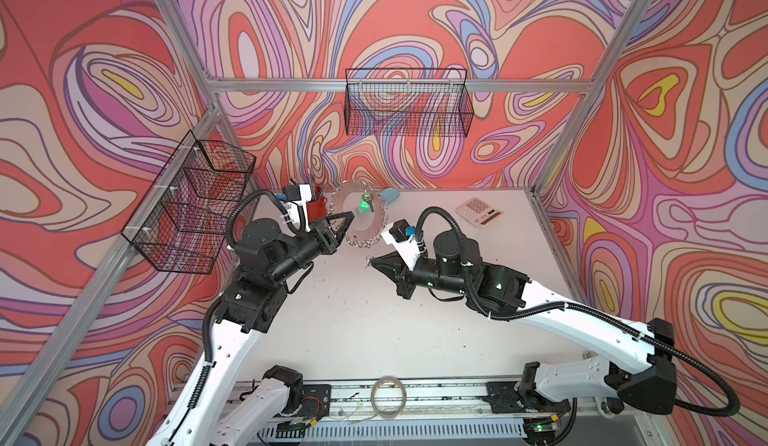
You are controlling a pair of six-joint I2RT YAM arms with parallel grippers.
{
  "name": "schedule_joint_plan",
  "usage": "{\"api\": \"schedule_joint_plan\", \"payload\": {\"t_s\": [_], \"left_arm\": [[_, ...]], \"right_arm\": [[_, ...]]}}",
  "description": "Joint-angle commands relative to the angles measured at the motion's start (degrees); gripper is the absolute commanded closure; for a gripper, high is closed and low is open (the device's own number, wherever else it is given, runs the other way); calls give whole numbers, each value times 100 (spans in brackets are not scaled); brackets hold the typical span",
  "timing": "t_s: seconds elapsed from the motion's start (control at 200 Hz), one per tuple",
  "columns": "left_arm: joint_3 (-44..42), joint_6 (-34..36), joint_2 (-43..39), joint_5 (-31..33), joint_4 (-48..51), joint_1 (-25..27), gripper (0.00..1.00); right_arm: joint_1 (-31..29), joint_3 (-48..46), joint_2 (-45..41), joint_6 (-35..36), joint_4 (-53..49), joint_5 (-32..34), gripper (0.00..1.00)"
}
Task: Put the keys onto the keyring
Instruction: 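Lift the blue-tagged key with the right gripper toward the plate held by the left, then bring the blue-tagged key under the plate's lower rings with the right gripper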
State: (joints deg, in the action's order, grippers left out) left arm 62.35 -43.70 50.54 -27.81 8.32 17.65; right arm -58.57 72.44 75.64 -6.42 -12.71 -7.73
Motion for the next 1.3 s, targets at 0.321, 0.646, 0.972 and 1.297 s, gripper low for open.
{"api": "schedule_joint_plan", "payload": {"t_s": [0.321, 0.646, 0.972, 1.297], "left_arm": [[-135, 159, -217, -123, -542, 28, 100], [-263, 183, -264, -255, -743, 24, 100], [-311, 188, -326, -275, -778, 27, 100], [-382, 178, -370, -268, -805, 28, 100]], "right_arm": [[-15, 270, 236, -242, 630, 234, 100], [-7, 332, 238, -273, 355, 467, 100], [-6, 167, 61, -334, 242, 535, 100], [3, 0, -28, -369, 209, 685, 100]]}}
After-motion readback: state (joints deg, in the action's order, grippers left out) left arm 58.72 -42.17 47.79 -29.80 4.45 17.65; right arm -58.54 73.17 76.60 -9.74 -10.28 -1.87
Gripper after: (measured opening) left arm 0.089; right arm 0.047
